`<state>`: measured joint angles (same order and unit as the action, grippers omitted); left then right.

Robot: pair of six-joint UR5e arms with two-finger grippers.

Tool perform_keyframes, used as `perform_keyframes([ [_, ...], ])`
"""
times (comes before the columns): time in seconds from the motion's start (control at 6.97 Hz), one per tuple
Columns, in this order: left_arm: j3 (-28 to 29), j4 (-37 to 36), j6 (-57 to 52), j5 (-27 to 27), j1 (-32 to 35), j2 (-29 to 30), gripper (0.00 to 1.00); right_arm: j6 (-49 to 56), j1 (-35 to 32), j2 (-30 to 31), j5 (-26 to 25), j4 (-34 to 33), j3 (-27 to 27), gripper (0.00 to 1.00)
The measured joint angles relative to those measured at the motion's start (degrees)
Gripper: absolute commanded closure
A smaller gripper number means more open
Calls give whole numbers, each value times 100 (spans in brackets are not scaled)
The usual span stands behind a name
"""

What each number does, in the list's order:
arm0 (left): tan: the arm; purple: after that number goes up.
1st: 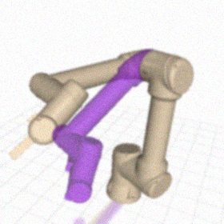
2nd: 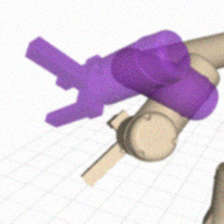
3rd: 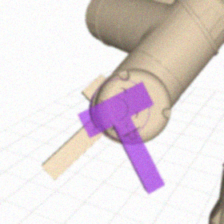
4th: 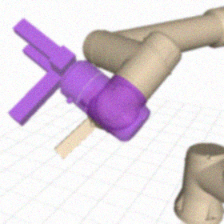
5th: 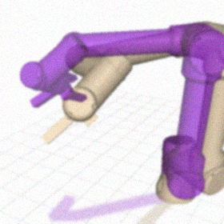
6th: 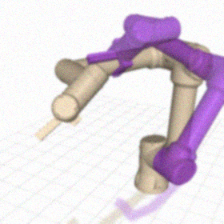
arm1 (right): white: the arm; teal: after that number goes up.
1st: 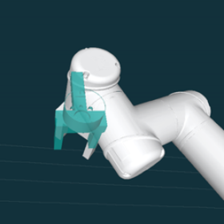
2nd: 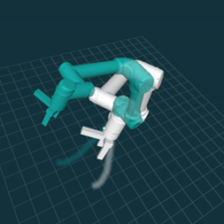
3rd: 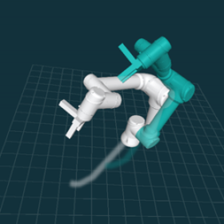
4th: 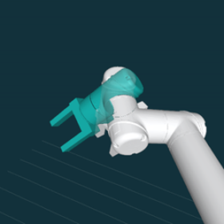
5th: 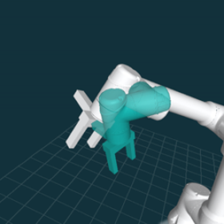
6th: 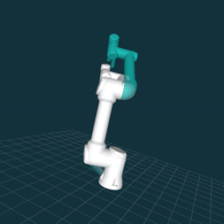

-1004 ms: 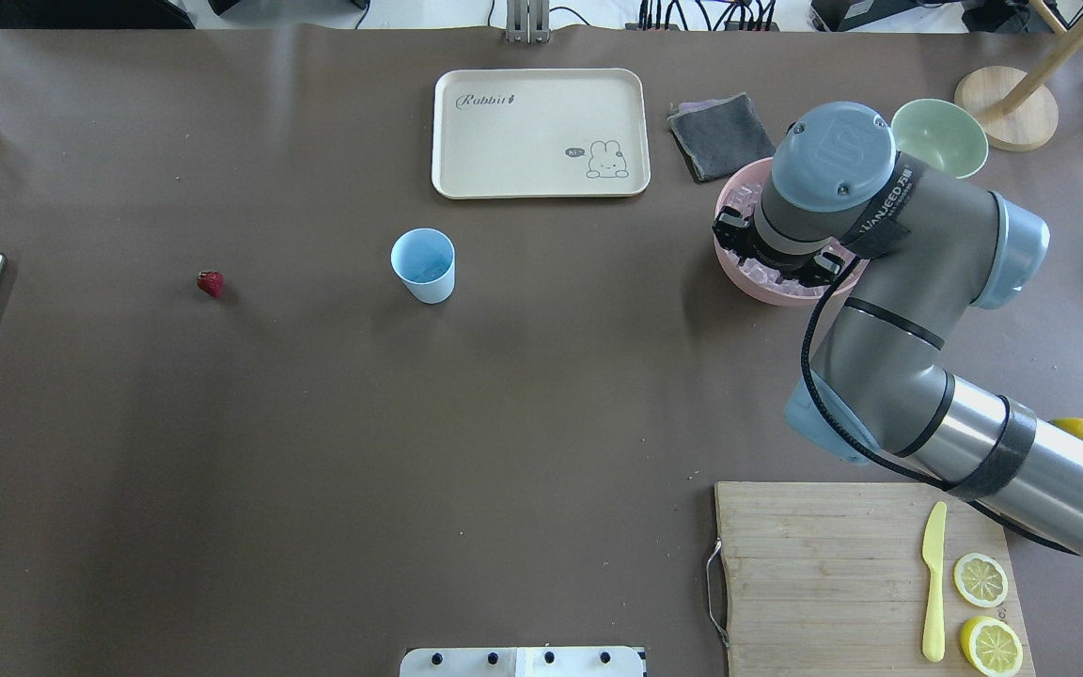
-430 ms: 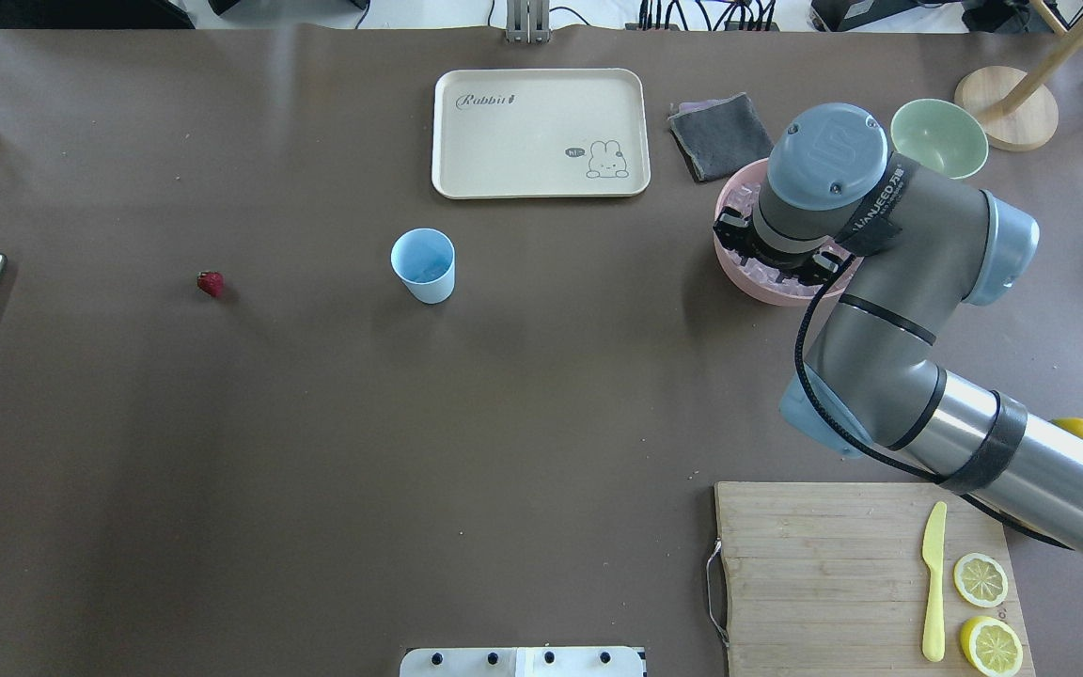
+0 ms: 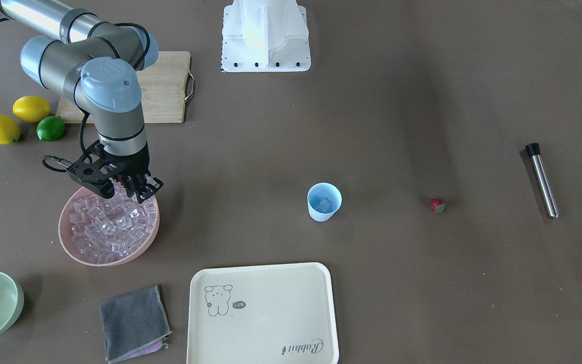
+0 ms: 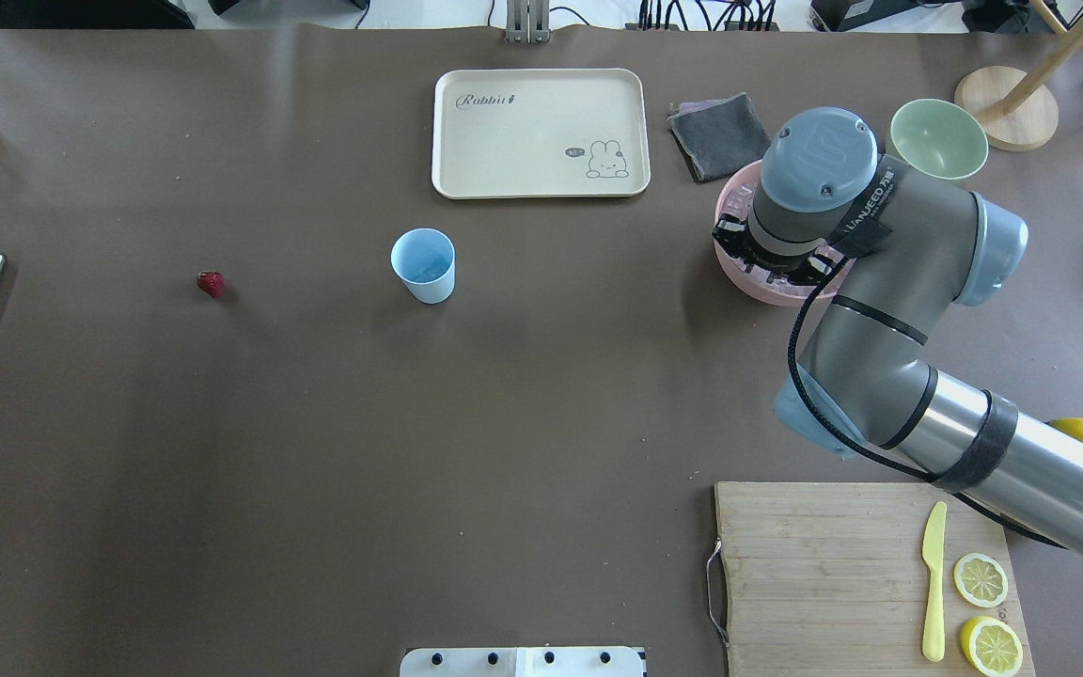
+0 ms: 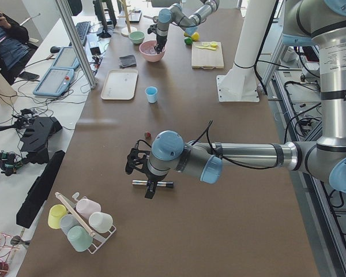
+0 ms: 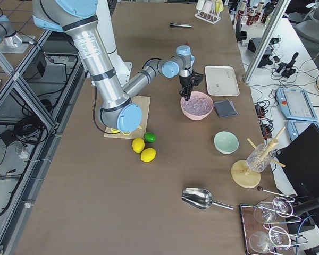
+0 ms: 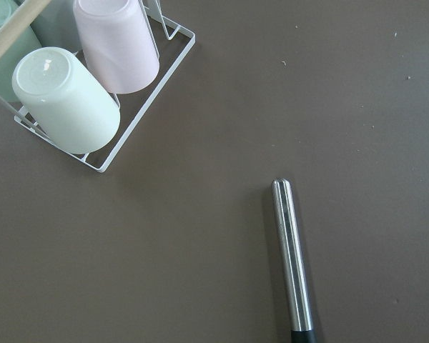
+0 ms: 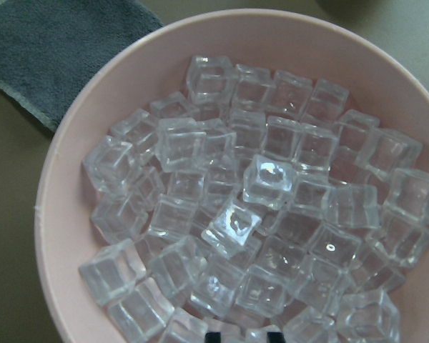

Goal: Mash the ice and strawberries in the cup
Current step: 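Lower the right gripper into the pink bowl and grasp a third ice cube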

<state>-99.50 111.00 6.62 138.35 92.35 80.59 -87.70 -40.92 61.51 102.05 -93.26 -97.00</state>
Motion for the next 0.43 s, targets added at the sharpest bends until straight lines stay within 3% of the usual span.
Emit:
perform_keyframes([
  [0.14,-14,0,3,0,0,0,1,10,3,2,10,1,30,95],
  [0.43,-47,-4,6,3,2,1,1,156,-155,-1,149,-64,-102,99],
])
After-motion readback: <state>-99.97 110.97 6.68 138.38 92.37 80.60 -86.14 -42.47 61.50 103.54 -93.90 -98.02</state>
